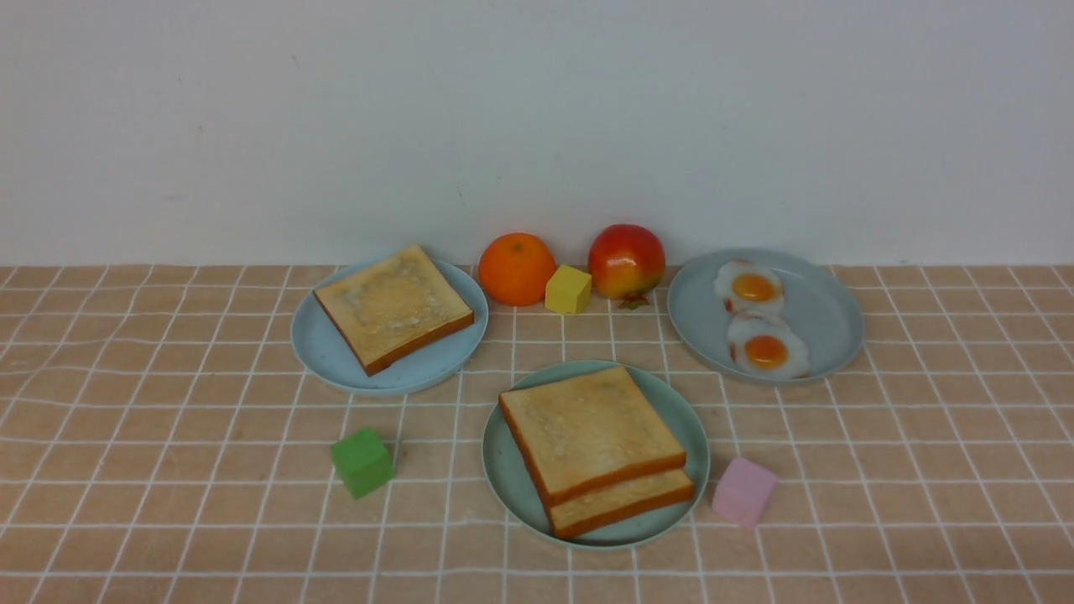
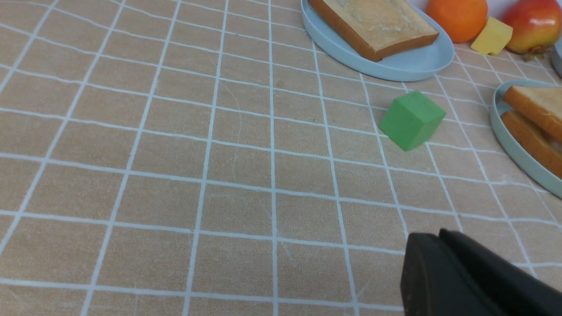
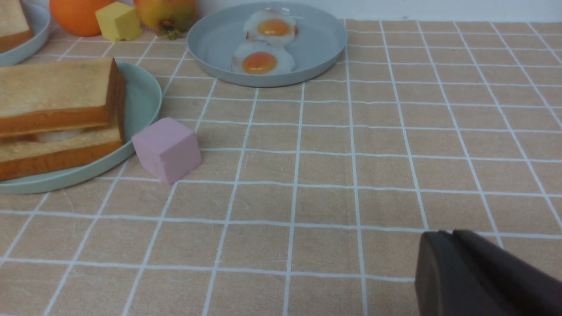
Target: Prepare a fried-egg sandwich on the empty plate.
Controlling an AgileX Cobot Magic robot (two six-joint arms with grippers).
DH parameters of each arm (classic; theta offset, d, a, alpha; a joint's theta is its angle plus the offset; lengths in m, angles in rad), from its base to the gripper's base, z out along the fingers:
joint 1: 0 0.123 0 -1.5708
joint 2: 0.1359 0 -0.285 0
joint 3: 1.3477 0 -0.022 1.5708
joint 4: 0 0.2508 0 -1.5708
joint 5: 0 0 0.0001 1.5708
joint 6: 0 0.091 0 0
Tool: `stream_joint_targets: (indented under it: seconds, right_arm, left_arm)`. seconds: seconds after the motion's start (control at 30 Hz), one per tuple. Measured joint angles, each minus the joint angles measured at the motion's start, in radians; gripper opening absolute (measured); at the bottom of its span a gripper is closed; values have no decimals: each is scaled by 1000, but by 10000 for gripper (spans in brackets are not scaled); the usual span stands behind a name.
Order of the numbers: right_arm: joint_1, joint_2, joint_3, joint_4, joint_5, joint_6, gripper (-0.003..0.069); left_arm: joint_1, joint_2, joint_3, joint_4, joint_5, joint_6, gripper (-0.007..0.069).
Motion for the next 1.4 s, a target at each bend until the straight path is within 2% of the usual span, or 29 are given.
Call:
stream_joint_targets:
  seconds: [1.4]
  right_arm:
    - [0, 0, 0, 0, 0, 6, 85]
  left_arm:
    - [0, 0, 0, 0, 0, 0, 50]
